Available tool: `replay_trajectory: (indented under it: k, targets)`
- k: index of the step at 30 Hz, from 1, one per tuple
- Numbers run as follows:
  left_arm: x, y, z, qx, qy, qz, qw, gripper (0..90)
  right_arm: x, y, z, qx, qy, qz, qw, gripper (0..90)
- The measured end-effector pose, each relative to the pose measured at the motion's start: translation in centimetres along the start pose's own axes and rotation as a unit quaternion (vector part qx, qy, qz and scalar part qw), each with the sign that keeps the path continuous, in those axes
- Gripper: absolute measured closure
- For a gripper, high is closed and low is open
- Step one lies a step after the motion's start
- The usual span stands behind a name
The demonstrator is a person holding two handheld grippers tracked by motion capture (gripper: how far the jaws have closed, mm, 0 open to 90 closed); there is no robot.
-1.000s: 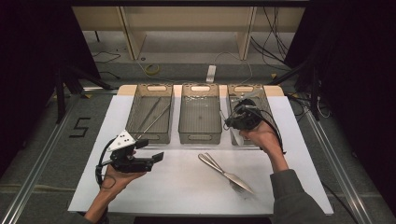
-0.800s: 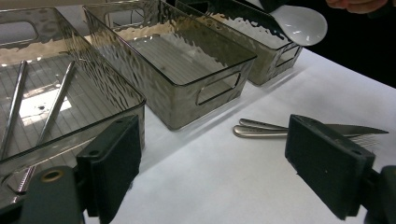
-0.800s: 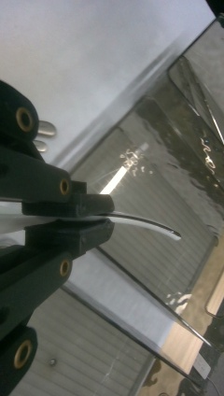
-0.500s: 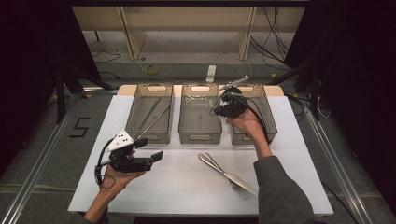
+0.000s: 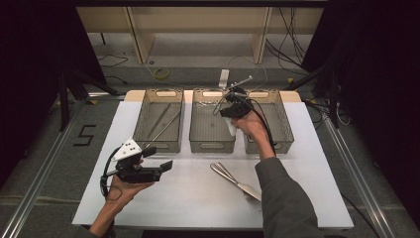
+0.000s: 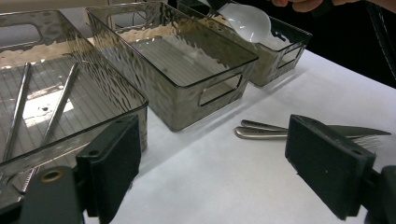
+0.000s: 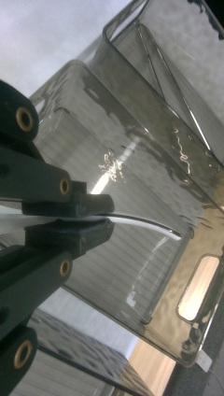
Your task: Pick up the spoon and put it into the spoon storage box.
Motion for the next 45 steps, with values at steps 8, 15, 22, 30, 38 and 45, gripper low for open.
replay_trajectory:
  k: [8, 15, 22, 30, 38, 45]
  targets:
    - [0.0, 0.0, 0.1, -0.001, 0.000, 0.000, 1.0000, 17.7, 0.7, -0.5, -1.5, 0.007, 0.003, -0.004, 1.0000, 86.8]
    - [0.0, 0.0, 0.0, 0.000, -0.002, -0.001, 1.0000, 17.7, 0.7, -0.2, -2.4, 0.017, 0.014, -0.005, 0.9998, 86.7]
    - [0.0, 0.0, 0.0, 0.000, -0.003, -0.002, 1.0000, 17.7, 1.2, -0.1, -3.1, 0.021, 0.023, 0.008, 0.9995, 86.7]
    - [0.0, 0.0, 0.0, 0.001, -0.003, -0.001, 1.0000, 17.7, 1.2, 0.2, -3.7, 0.026, 0.031, 0.010, 0.9991, 86.4]
    - [0.0, 0.0, 0.0, 0.002, -0.003, -0.001, 1.0000, 17.7, 0.9, 0.1, -3.6, 0.024, 0.030, -0.003, 0.9993, 71.1]
    - [0.0, 0.0, 0.0, 0.001, -0.003, -0.001, 1.0000, 17.7, 1.1, 0.2, -2.8, 0.027, 0.019, 0.011, 0.9994, 58.0]
Point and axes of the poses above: each handheld gripper's, and its own axes: z roughly backward along the jaws, y roughly out of its underside, x roughly to its left, the point moved 3 cm from there along -z, roughly forward along the jaws, and after that the axes turned 7 degrees about y, right-handed, at the moved point
